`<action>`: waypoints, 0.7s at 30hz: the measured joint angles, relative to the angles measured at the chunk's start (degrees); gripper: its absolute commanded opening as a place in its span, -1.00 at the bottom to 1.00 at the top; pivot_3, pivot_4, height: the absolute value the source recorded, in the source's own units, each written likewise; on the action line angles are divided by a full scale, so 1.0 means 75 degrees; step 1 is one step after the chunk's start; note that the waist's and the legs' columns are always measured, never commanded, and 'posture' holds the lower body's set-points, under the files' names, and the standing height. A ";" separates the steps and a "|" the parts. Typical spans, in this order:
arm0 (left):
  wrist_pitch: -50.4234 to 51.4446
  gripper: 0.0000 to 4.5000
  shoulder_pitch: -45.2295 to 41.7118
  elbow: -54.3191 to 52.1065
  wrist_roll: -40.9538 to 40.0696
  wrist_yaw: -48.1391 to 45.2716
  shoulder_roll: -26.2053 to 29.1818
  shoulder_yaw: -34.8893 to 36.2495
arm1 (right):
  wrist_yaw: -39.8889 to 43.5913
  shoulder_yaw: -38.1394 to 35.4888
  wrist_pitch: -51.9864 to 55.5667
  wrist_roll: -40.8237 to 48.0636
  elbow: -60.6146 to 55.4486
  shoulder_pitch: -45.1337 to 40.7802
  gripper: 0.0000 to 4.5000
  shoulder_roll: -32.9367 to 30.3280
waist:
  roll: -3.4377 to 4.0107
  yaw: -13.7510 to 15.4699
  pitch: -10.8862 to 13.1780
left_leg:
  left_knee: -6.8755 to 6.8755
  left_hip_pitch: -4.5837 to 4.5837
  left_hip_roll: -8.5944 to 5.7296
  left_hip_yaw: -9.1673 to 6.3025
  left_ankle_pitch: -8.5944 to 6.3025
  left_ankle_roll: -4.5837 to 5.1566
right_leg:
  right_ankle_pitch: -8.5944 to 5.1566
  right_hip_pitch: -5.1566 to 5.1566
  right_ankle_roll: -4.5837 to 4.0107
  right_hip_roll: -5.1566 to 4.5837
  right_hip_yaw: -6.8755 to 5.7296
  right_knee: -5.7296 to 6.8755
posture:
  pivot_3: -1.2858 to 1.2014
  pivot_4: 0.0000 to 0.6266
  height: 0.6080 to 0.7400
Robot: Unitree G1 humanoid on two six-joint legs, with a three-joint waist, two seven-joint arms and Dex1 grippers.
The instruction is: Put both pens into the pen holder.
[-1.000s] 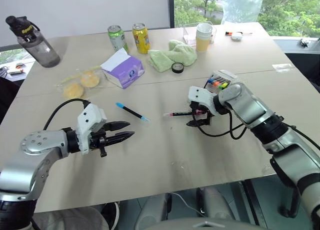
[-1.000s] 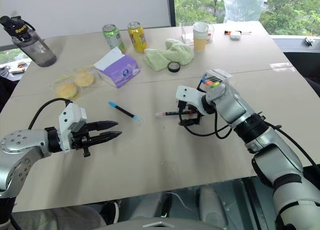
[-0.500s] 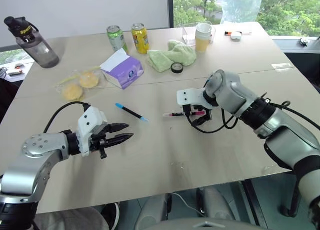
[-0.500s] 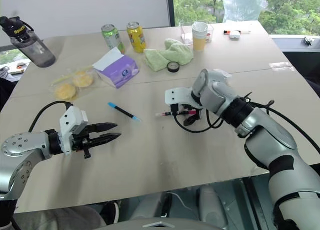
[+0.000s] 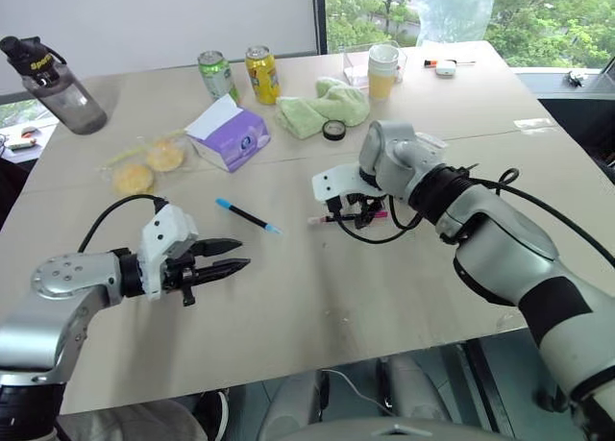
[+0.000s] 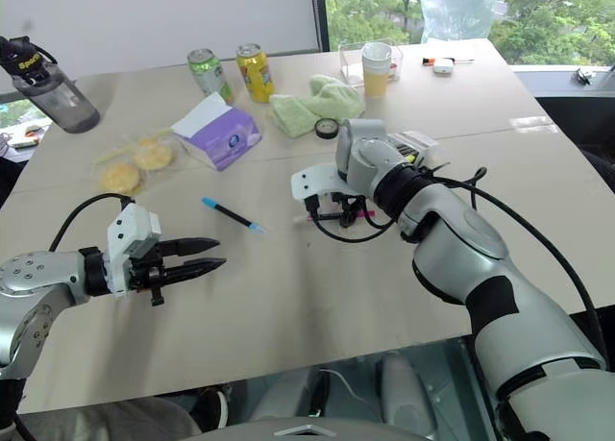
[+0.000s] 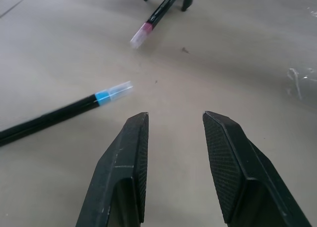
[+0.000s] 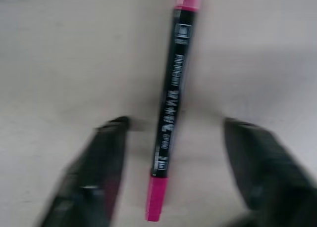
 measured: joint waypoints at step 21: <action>0.0479 -0.22 -0.0062 -0.0656 -0.0987 0.0358 -0.0278 0.0707 | 0.0391 -0.1070 -0.0277 -0.0294 0.0550 -0.0272 -1.00 0.0465 | 0.0019 -0.0011 0.0012 | -0.0002 -0.0035 0.0003 -0.0003 0.0008 -0.0014 | 0.0007 -0.0052 -0.0015 0.0006 0.0004 0.0027 | 0.03 -0.52 1.00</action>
